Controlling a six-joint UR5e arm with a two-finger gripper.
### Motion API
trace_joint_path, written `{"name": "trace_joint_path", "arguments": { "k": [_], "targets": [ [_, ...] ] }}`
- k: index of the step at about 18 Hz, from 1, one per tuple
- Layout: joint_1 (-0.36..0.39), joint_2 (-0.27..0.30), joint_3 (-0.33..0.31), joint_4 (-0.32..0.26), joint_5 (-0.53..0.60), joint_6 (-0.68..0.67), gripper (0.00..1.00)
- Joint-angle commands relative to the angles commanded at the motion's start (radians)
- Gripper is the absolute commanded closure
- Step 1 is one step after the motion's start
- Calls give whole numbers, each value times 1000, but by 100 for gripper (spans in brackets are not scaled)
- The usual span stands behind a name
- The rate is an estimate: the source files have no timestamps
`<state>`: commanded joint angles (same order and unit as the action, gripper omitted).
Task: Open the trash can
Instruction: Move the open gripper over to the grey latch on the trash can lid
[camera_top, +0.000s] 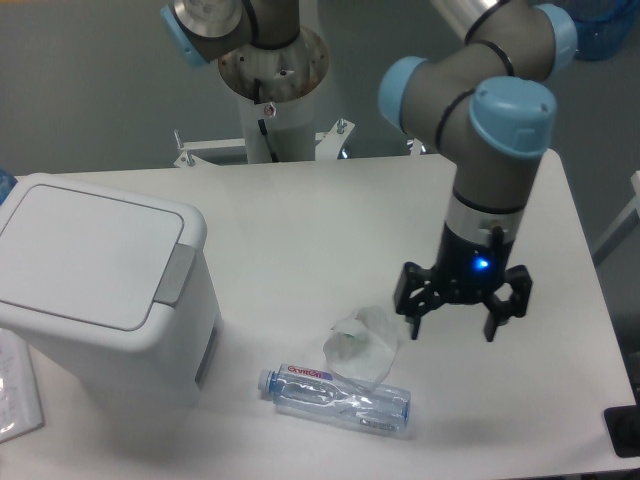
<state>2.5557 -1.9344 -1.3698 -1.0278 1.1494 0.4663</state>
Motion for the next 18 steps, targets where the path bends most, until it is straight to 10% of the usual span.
{"name": "trace_joint_path", "arguments": {
  "k": [18],
  "targets": [
    [-178, 157, -164, 38, -125, -43, 0]
  ]
}}
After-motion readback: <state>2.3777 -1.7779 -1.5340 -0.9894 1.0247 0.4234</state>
